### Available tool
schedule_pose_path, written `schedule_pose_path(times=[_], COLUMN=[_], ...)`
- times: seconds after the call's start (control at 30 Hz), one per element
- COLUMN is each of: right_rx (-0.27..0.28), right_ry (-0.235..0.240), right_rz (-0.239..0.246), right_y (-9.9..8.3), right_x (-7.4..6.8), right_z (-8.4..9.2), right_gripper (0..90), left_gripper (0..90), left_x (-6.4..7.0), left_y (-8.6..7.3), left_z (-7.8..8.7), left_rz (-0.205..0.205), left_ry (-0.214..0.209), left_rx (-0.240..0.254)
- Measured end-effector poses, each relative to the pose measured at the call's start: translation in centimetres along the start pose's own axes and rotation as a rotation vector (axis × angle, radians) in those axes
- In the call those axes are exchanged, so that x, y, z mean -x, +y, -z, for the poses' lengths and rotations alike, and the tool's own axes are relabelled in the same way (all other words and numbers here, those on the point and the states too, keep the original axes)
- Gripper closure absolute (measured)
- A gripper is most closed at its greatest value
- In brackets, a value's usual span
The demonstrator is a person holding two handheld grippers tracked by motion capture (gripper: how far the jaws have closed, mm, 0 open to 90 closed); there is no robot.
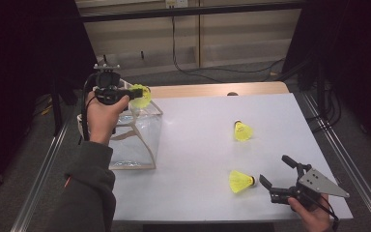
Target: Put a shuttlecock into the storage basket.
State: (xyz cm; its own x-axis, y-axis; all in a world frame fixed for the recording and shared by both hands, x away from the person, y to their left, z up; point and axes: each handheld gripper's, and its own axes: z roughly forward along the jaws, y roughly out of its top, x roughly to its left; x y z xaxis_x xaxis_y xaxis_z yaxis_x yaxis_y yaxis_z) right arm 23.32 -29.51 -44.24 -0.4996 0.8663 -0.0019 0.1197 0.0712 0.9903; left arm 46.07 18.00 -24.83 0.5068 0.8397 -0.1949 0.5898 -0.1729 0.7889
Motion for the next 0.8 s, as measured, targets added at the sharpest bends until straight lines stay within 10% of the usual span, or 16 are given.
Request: schedule_pose_path(times=[0.8], right_rx=[0.002], right_ry=[0.0], right_rz=[-0.005], right_y=[0.0], right_x=[0.0], right_z=[0.0], right_gripper=[1.3], left_gripper=[83.9], left_x=[-1.9], left_y=[-0.1], left_z=[-0.3], left_rz=[0.035], left_ry=[0.047], left_rx=[0.001])
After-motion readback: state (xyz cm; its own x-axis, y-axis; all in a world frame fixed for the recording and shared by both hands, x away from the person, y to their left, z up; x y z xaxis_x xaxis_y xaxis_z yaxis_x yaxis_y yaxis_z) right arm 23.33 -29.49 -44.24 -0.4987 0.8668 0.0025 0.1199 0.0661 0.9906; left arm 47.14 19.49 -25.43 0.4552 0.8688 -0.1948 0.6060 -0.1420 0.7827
